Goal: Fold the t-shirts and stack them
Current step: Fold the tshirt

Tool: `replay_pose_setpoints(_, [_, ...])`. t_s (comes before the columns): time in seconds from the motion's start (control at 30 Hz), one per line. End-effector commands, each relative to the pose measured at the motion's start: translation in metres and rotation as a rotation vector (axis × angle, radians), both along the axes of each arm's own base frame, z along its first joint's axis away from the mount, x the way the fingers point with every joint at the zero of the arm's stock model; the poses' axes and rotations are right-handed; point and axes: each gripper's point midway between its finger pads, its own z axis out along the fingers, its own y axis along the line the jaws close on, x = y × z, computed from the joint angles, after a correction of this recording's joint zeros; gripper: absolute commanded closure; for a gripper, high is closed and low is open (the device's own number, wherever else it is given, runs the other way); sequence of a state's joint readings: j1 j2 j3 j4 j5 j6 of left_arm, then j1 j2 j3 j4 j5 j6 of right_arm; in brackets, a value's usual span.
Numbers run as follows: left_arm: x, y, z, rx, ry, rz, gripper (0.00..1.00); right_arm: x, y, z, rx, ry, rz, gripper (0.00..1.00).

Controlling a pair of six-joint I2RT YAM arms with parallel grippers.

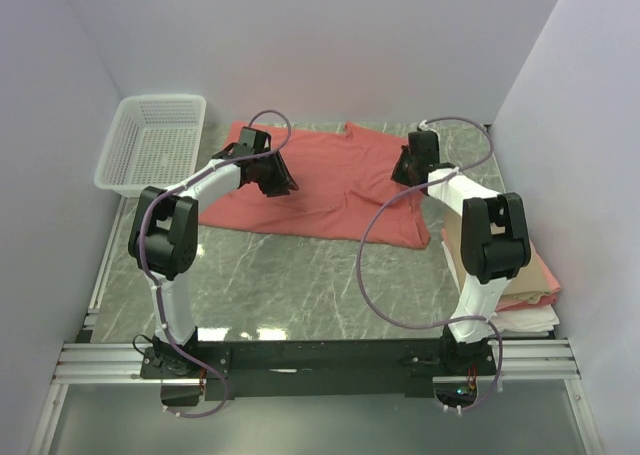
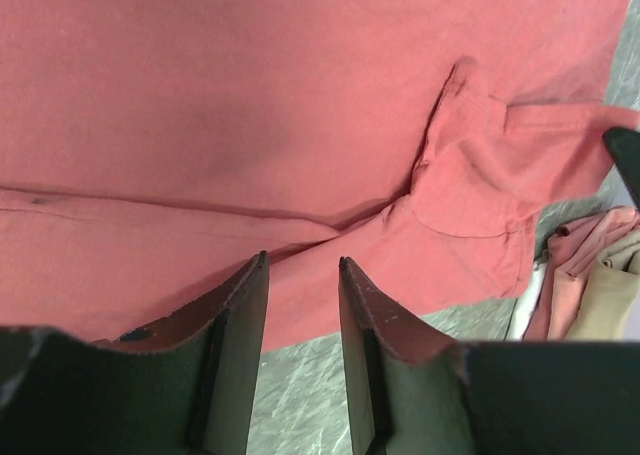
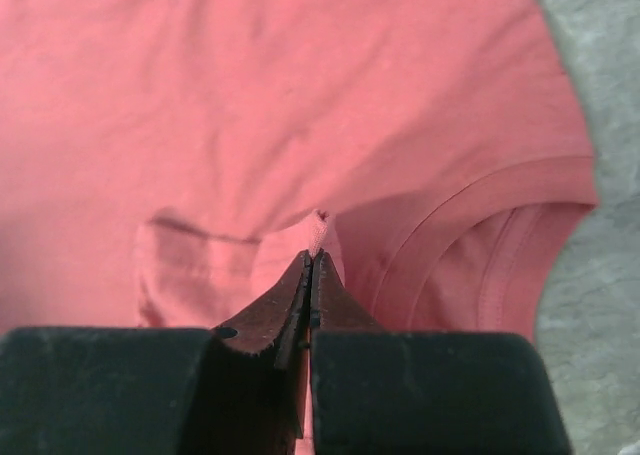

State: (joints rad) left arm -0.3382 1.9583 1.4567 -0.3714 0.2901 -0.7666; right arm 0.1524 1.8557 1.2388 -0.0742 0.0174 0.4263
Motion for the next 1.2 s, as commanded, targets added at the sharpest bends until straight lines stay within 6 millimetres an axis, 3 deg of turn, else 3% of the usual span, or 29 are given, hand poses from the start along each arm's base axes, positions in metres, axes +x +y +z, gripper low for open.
replay_pose_setpoints(0.0, [-0.002,0.000,0.026,-0.002,-0.069,-0.018,0.60,0.009,-0.017,-0.004,-0.037,0.061,-0.103,0.98])
replay_pose_setpoints(0.1, [-0.002,0.001,0.027,0.002,-0.071,-0.018,0.60,0.008,-0.020,-0.014,-0.037,0.101,-0.126,0.87])
replay_pose_setpoints(0.27, [-0.004,0.001,0.029,0.003,-0.072,-0.020,0.60,0.009,-0.030,-0.011,-0.055,0.119,-0.170,0.60])
replay_pose_setpoints(0.4, [-0.004,0.007,0.032,0.024,-0.077,-0.006,0.60,0.005,-0.037,0.003,-0.081,0.126,-0.205,0.57])
replay_pose_setpoints(0.5, [-0.005,0.015,0.036,0.046,-0.085,0.031,0.60,-0.002,-0.039,0.026,-0.069,0.073,-0.221,0.57])
replay_pose_setpoints(0.53, [-0.004,0.018,0.038,0.046,-0.086,0.044,0.60,-0.003,-0.035,0.043,-0.046,0.034,-0.202,0.57])
replay_pose_setpoints(0.6, [-0.002,0.024,0.037,0.042,-0.086,0.062,0.60,-0.003,-0.025,0.056,-0.049,0.008,-0.173,0.57])
replay_pose_setpoints(0.7, [-0.002,0.027,0.039,0.028,-0.082,0.078,0.61,0.004,-0.009,0.064,-0.056,0.022,-0.125,0.58])
replay_pose_setpoints(0.73, [-0.001,0.029,0.040,0.026,-0.082,0.083,0.61,0.006,0.002,0.052,-0.064,0.054,-0.101,0.59])
replay_pose_setpoints(0.87, [-0.001,0.029,0.037,0.026,-0.075,0.083,0.61,0.014,0.033,0.038,-0.085,0.109,-0.042,0.59])
replay_pose_setpoints(0.93, [-0.002,0.029,0.037,0.025,-0.073,0.079,0.61,0.011,0.037,0.015,-0.115,0.176,-0.037,0.59])
replay_pose_setpoints(1.03, [-0.002,0.031,0.037,0.031,-0.073,0.076,0.62,0.010,0.042,-0.001,-0.132,0.223,-0.028,0.58])
replay_pose_setpoints(1.17, [-0.001,0.033,0.037,0.028,-0.075,0.076,0.62,0.008,0.040,-0.010,-0.161,0.250,-0.031,0.57])
